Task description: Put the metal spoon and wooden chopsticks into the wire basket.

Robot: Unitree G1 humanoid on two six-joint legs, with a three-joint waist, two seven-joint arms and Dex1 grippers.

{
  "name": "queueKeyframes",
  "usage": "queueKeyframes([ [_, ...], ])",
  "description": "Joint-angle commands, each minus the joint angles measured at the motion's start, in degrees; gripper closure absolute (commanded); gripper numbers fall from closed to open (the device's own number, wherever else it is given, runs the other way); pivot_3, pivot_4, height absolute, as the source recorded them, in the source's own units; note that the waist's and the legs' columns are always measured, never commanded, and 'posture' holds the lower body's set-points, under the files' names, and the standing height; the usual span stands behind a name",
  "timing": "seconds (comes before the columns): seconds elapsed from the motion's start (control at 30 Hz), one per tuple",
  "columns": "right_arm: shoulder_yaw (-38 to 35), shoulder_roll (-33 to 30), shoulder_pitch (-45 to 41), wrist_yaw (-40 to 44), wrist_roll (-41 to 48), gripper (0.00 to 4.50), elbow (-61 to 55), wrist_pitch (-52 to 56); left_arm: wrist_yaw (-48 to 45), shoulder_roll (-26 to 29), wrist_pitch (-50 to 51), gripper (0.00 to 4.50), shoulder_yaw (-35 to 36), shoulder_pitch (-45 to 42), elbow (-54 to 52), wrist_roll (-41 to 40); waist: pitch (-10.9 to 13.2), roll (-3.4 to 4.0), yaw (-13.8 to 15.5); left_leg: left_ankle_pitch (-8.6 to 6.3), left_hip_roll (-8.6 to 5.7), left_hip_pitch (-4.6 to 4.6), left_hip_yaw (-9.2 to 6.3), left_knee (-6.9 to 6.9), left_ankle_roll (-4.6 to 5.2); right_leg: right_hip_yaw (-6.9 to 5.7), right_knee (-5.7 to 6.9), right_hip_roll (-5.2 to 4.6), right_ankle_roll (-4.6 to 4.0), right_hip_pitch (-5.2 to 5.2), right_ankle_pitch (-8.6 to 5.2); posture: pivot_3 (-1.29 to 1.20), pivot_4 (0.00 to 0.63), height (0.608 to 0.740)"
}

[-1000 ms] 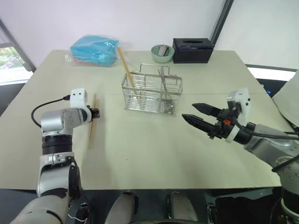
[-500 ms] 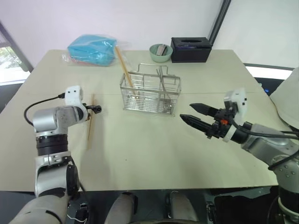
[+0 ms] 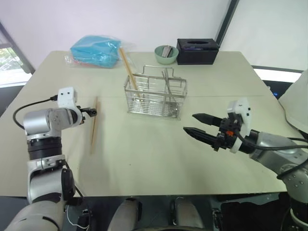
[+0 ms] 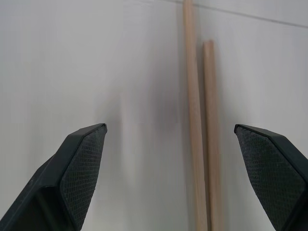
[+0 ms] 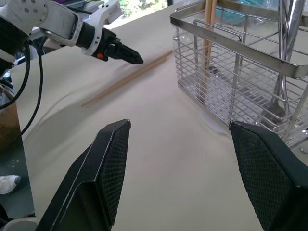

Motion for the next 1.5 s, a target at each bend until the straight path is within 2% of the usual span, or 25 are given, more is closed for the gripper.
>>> queueKeyframes([
  [0.03, -0.8, -0.3, -1.0, 0.2, 0.2, 1.12, -1.1, -1.1, -0.9, -0.1, -2.9, 0.03, -1.8, -0.9, 2.0, 0.9, 0.0, 0.00, 0.0, 0.00, 0.00, 0.00, 0.00, 0.00, 0.00, 0.00, 0.00, 0.00, 0.00, 0.00, 0.00, 0.00, 0.150, 0.654],
  [0.67, -1.1, -0.3, -2.0, -2.5, -0.5, 1.12, 0.1, -0.5, -2.5, -0.3, -6.3, 0.03, -10.1, -3.1, 12.0, 6.1, -0.1, 0.19, 0.1, 0.00, 0.00, 0.09, 0.00, 0.00, 0.00, 0.00, 0.01, -0.02, 0.00, 0.10, 0.00, 0.00, 0.150, 0.654],
  [0.93, -0.8, -0.1, -4.3, -3.9, 1.3, 1.12, 0.4, 1.4, -3.0, 1.1, -7.6, 0.03, -10.8, -4.5, 13.1, 7.7, -0.1, 0.19, 0.1, 0.00, 0.00, 0.10, -0.01, 0.00, 0.00, 0.00, 0.01, -0.02, 0.01, 0.11, -0.01, 0.00, 0.150, 0.654],
  [1.3, 1.2, -0.1, -7.5, -3.2, 1.3, 1.12, 1.9, 2.7, -2.0, 0.7, -3.2, 0.03, -5.0, -9.4, 8.5, 4.7, 0.0, -0.07, 0.0, 0.00, 0.00, -0.03, -0.03, -0.02, 0.00, -0.02, -0.01, 0.00, 0.01, -0.02, 0.00, 0.00, 0.150, 0.654],
  [1.5, 2.2, 0.2, -8.6, -3.0, 1.1, 1.12, 2.7, 2.6, -1.8, 2.5, -1.2, 0.03, -4.5, -9.7, 6.4, 5.0, 0.1, -0.11, -0.1, 0.00, -0.01, -0.04, -0.02, -0.07, 0.00, -0.02, -0.04, -0.01, 0.01, -0.06, 0.00, 0.00, 0.150, 0.654],
])
